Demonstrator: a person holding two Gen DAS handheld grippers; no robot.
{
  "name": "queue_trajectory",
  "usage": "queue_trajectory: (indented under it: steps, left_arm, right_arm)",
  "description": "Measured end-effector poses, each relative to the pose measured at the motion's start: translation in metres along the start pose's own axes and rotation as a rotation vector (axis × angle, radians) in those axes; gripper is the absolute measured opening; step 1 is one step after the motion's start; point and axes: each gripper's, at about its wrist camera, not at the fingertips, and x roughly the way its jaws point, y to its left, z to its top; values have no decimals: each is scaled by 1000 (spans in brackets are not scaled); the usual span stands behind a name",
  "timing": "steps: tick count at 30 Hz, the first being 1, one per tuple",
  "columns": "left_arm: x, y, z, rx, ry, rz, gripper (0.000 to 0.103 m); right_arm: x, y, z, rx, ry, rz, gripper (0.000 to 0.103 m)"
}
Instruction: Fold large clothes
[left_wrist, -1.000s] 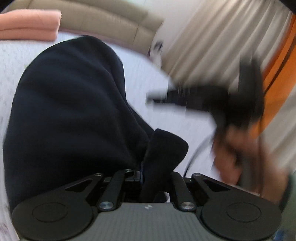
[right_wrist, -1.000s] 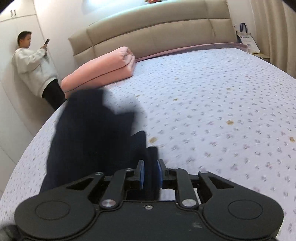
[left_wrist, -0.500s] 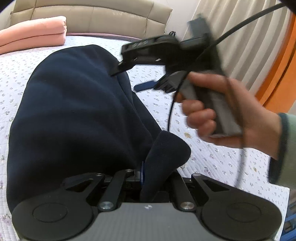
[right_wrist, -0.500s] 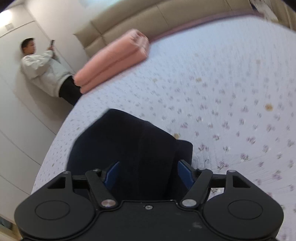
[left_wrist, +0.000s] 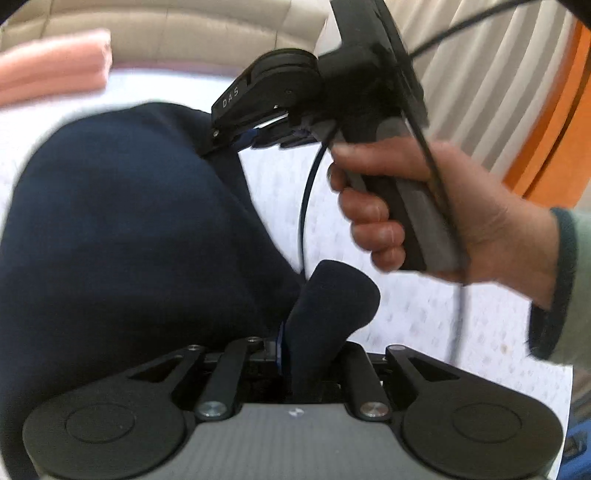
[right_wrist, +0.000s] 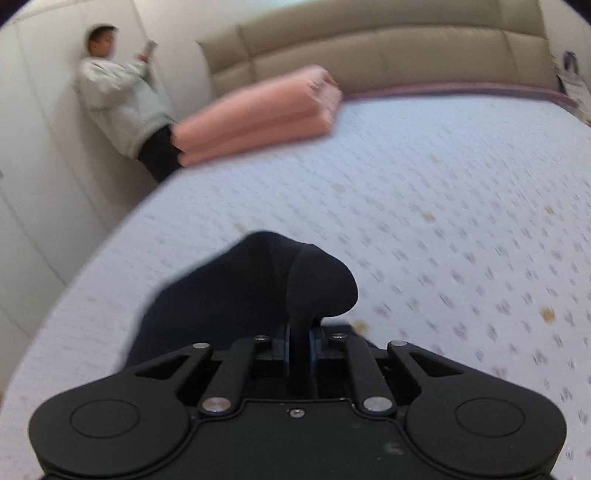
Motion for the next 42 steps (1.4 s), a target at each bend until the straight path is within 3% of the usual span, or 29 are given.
queue_trajectory:
  steps: [2,3,6,7,8,9,11,14,17,19,20,21,23,26,30,34,36,37,38,42]
  left_arm:
    - [8,2,-17,9,42,8,13]
    - [7,0,-23,28,53,6,13]
    - [-9,-8,-32,57,77,-30,17]
    - [-18,-8,-35,52,84,-52,18]
    - [-27,-8,-36,49,91,-77,19]
    - [-39,-8,-37,50,96,-100,19]
    - [-68,-4,-33,50,78,-114,24]
    - [-107,8,-17,40,-5,-59,34]
    - [-118,30,7,-6,-103,30,35]
    - [-105,46,19,-24,-132,92,33]
    - [-96,53,22,-32,-128,107,26]
    - [-84,59,22,-32,-119,109,19]
    - [-73,55,11,-40,-99,130,18]
    - [-61,72,-2,-73,-92,163,9]
    - [-63,80,-12,-121,-119,145,9]
    - [-83,66,-6,-67,-111,168,10]
    - [-92,59,-7,-36,-116,175,18]
    - [-96,56,-8,-34,-113,179,19]
    - [-99,54,-11,-36,-109,184,19]
    - [-98,50,-27,-32,-67,234,19]
  right_arm:
    - [25,-14,-18,42,71,-34,18]
    - [33,-22,-26,78,97,-29,29]
    - [26,-28,-25,118,88,-7,31]
    - [18,-28,-23,119,77,-11,35]
    - [7,-29,-20,126,63,-16,49]
    - [-6,-31,-20,130,47,-27,52]
    - [-33,-33,-27,103,24,-58,52]
    - [-74,-23,-39,42,27,-84,54]
    - [-103,3,-68,-12,47,-35,49]
    - [-112,29,-89,-69,52,-14,34]
    - [-111,46,-100,-122,49,-21,24]
    - [-106,59,-108,-170,41,-35,19]
    - [-84,71,-120,-216,56,-69,18]
    - [-52,62,-138,-220,138,-105,0]
    - [-60,50,-145,-203,182,-108,0]
    - [-85,37,-134,-210,182,-77,0]
    - [-97,35,-113,-225,114,-42,0]
    - [-99,37,-99,-245,70,-32,1]
    - [-98,40,-83,-271,22,-13,9]
    - [-71,61,-27,-354,-145,112,14]
